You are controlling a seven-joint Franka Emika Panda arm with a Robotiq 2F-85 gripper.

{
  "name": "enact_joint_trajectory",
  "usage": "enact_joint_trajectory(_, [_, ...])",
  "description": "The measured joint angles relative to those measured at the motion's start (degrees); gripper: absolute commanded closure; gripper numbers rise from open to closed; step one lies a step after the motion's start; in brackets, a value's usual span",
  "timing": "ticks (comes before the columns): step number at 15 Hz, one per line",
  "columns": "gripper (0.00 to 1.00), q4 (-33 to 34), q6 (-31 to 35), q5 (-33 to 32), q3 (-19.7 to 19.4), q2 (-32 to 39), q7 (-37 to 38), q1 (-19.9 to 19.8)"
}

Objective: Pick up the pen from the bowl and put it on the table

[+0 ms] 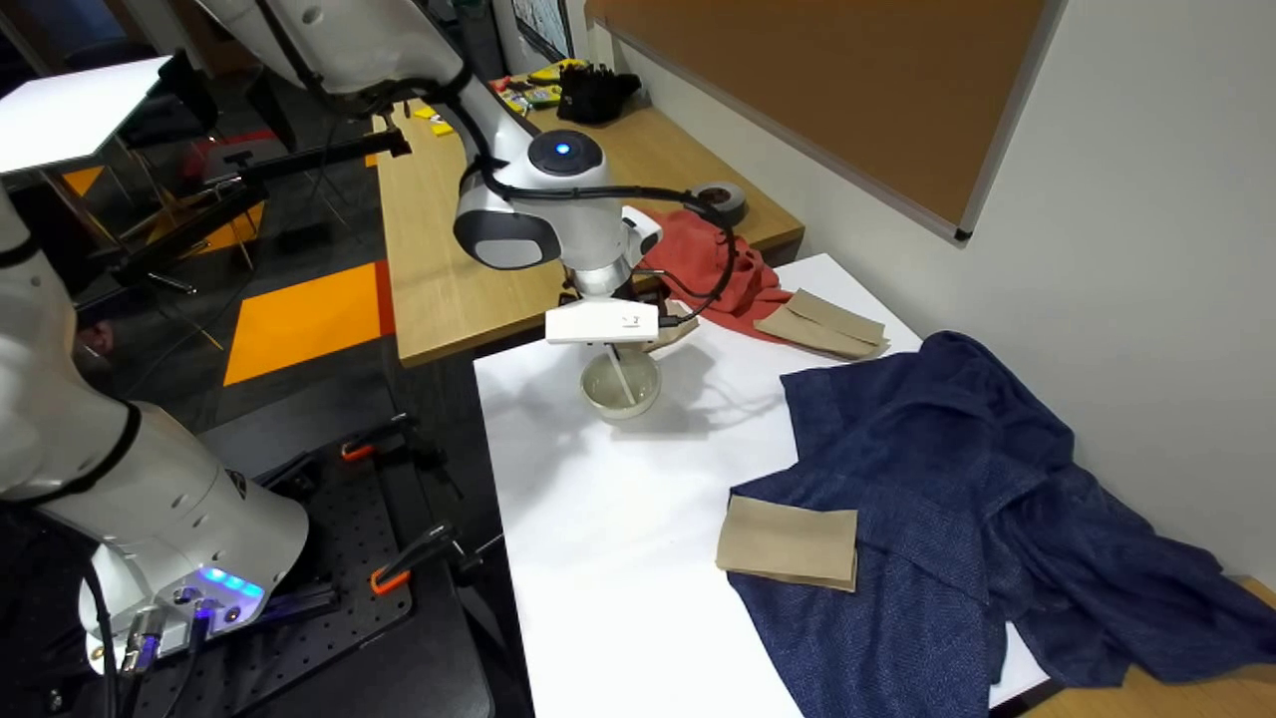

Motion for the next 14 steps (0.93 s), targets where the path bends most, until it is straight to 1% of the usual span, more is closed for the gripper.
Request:
enact_joint_trajectory(3, [0.00, 0.0, 0.6, 0.0, 0.0, 1.1, 0.0, -0.2])
enact_joint_trajectory(4, [0.09, 0.0, 0.7, 0.0, 0.0, 1.3, 0.0, -0.3])
enact_joint_trajectory(5, [0.22, -0.1, 0.7, 0.0, 0.0, 1.5, 0.0, -0.3])
enact_joint_trajectory(7, [0.39, -0.1, 0.7, 0.0, 0.1, 1.7, 0.0, -0.3])
enact_joint_trajectory(8, [0.34, -0.1, 0.7, 0.0, 0.1, 1.8, 0.0, -0.3])
enact_joint_trajectory(9, [0.35, -0.1, 0.7, 0.0, 0.2, 2.0, 0.0, -0.3])
enact_joint_trajectory(10, [0.33, -0.1, 0.7, 0.0, 0.3, 2.2, 0.0, -0.3])
enact_joint_trajectory(12, [0.37, 0.0, 0.7, 0.0, 0.4, 2.9, 0.0, -0.3])
enact_joint_trajectory(14, [0.36, 0.0, 0.7, 0.0, 0.4, 3.7, 0.0, -0.3])
